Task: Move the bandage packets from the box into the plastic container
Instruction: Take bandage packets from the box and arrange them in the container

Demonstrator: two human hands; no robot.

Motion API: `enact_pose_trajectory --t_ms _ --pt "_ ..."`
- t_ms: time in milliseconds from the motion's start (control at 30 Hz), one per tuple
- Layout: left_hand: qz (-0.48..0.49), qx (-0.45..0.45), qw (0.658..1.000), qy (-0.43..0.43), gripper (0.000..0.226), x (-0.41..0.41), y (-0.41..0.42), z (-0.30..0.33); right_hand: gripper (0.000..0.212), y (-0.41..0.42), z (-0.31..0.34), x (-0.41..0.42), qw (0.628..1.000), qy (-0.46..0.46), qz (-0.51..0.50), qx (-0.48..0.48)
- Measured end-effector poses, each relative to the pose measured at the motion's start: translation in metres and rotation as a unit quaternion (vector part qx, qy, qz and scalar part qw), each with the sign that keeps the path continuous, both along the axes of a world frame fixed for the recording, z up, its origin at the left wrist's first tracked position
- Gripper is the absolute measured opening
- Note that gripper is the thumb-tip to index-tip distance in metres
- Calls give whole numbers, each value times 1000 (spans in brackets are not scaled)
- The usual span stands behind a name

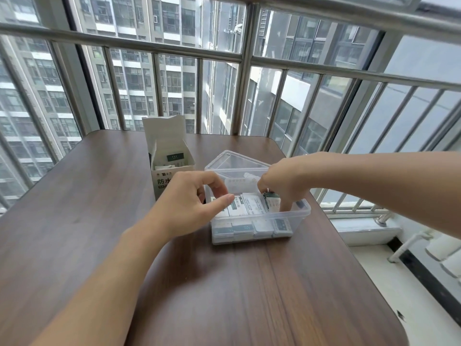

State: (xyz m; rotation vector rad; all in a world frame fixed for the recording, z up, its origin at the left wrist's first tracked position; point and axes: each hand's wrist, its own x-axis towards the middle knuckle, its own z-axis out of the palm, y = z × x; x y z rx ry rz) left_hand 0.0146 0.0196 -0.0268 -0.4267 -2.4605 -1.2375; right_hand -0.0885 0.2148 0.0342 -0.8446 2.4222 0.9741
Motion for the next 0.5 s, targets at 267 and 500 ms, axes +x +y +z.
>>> enact_pose_trajectory --t_ms 267,500 --pt "6 -2 1000 1 15 3 4 3 61 13 6 -16 976 -77 -147 -143" --pt "13 -1 1000 1 16 3 5 4 52 18 -1 -20 952 -64 -204 -218"
